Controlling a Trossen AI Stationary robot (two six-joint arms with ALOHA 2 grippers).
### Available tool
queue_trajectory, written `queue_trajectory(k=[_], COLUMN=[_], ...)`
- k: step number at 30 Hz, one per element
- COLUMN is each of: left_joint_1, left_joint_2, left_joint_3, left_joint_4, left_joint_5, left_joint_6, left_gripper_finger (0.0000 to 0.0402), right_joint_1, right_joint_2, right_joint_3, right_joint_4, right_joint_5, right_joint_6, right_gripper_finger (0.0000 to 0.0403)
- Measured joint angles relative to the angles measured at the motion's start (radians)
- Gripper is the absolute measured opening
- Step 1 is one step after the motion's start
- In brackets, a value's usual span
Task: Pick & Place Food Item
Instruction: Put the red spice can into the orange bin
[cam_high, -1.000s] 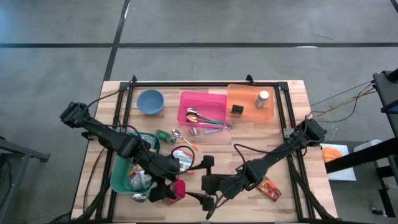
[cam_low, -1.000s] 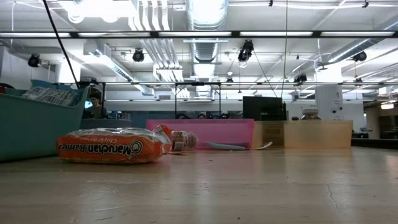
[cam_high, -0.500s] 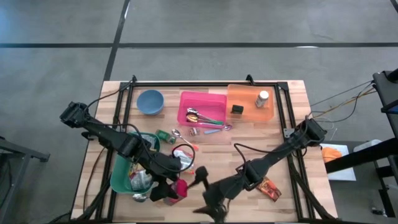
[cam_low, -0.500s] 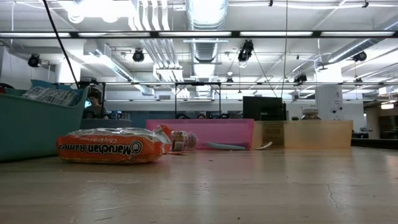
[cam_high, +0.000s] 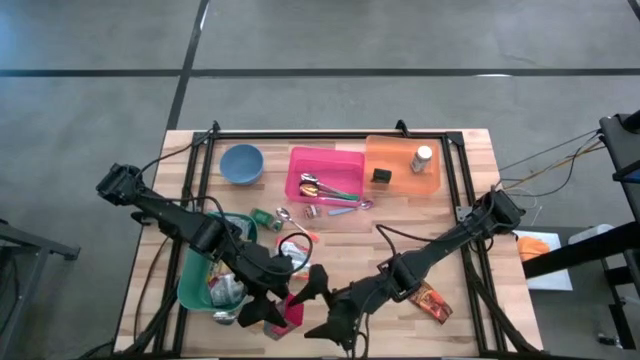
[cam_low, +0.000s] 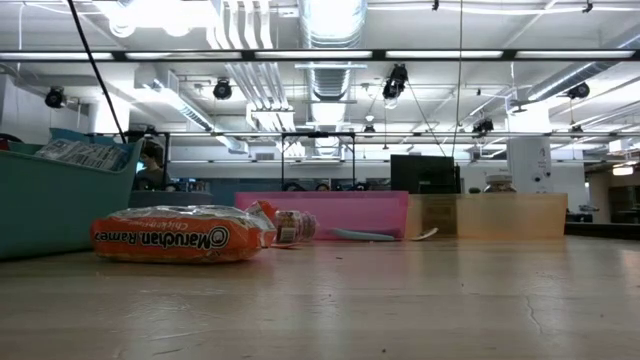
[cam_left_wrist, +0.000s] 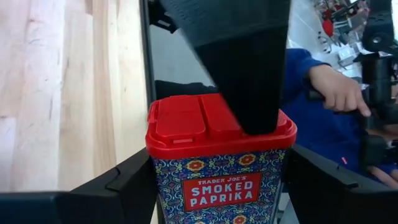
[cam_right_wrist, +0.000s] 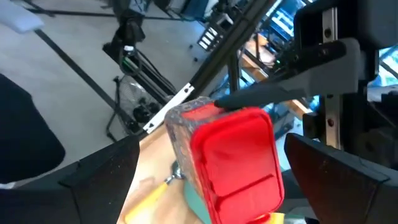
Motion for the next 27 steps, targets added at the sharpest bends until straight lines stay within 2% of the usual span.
queue_trajectory(k=[5, 8, 14, 18, 21, 24, 27], left_joint_1=[0.000, -0.001, -0.003, -0.008, -0.009, -0.009, -0.010], left_joint_2=[0.000, 0.001, 0.002, 0.002, 0.002, 0.002, 0.002], left_joint_3=[0.000, -0.002, -0.002, -0.002, -0.002, -0.003, -0.003], left_joint_4=[0.004, -0.001, 0.003, 0.014, 0.023, 0.027, 0.028], left_joint_5=[0.003, 0.005, 0.044, 0.056, 0.068, 0.083, 0.087], left_joint_6=[-0.004, -0.008, 0.004, 0.007, 0.007, 0.010, 0.014], left_gripper_finger=[0.0304, 0.0309, 0.0278, 0.0278, 0.0295, 0.0308, 0.0304], right_joint_1=[-0.025, -0.026, -0.025, -0.025, -0.025, -0.024, -0.022], right_joint_2=[0.040, 0.076, 0.123, 0.133, 0.135, 0.135, 0.137], right_joint_3=[0.044, 0.078, 0.171, 0.193, 0.193, 0.195, 0.195], right_joint_4=[0.000, -0.011, -0.115, -0.137, -0.129, -0.129, -0.126], right_joint_5=[-0.140, -0.147, -0.147, -0.146, -0.143, -0.135, -0.107], right_joint_6=[0.008, 0.002, -0.010, -0.017, -0.037, -0.038, -0.046], right_gripper_finger=[0.0398, 0.0398, 0.0398, 0.0384, 0.0340, 0.0269, 0.0198])
